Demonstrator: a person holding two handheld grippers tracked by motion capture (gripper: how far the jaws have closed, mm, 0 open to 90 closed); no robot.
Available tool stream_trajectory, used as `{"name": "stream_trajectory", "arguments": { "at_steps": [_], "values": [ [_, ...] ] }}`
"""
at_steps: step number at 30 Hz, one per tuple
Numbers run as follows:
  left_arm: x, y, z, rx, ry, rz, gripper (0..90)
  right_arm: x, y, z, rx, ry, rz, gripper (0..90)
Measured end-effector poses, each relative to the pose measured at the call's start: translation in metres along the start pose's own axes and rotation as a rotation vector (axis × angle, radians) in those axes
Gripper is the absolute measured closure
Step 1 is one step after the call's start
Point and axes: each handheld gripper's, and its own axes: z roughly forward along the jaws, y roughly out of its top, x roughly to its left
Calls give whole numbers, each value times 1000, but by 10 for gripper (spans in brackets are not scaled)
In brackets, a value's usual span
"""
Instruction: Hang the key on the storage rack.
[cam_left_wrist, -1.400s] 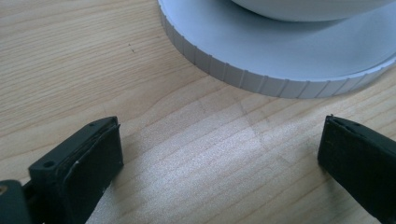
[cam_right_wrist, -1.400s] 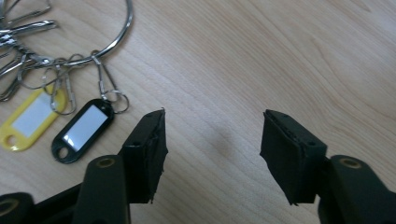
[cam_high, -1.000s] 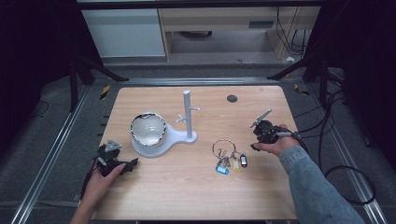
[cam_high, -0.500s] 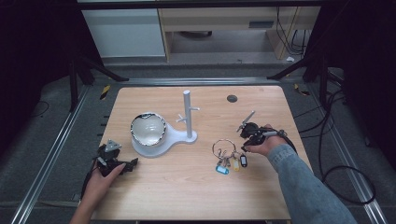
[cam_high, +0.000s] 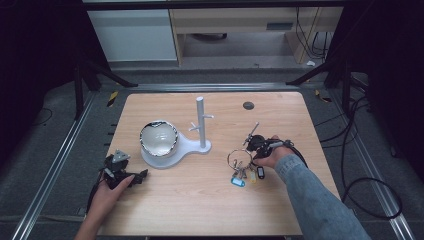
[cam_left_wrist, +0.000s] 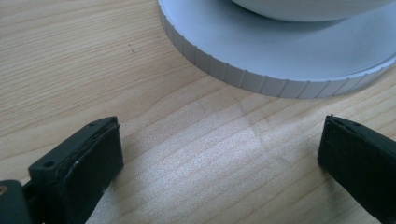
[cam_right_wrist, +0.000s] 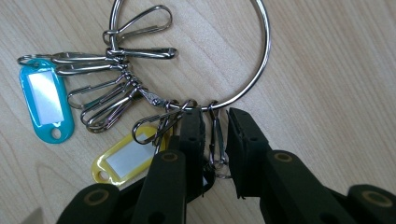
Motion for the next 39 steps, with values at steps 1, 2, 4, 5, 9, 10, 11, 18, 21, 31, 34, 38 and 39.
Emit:
{"name": "stream_trajectory", "arguments": {
  "at_steps": [1, 2, 4, 5, 9, 10, 11, 18, 21, 31, 34, 38, 39],
  "values": [
    [0, 0, 0, 0, 0, 0, 0, 0, 0, 0, 4, 0, -1, 766],
    [0, 0, 0, 0, 0, 0, 0, 0, 0, 1, 6, 2, 0, 769],
    [0, 0, 0, 0, 0, 0, 0, -1, 0, 2, 16, 3, 1, 776],
    [0, 0, 0, 0, 0, 0, 0, -1, 0, 2, 16, 3, 1, 776],
    [0, 0, 0, 0, 0, 0, 0, -4, -1, 3, 33, 8, 10, 797],
    [0, 0, 0, 0, 0, 0, 0, -5, -1, 3, 32, 11, 0, 802],
    [0, 0, 0, 0, 0, 0, 0, -5, -1, 3, 36, 13, 2, 804],
    [0, 0, 0, 0, 0, 0, 0, -7, 3, 2, 67, 20, -9, 825],
    [0, 0, 0, 0, 0, 0, 0, -8, 5, 2, 76, 30, -7, 835],
    [0, 0, 0, 0, 0, 0, 0, -12, 9, 6, 105, 47, -19, 869],
    [0, 0, 0, 0, 0, 0, 0, -14, 10, 6, 107, 58, -13, 878],
    [0, 0, 0, 0, 0, 0, 0, -16, 10, 6, 101, 65, -12, 880],
    [0, 0, 0, 0, 0, 0, 0, -16, 10, 7, 100, 65, -13, 882]
  ]
}}
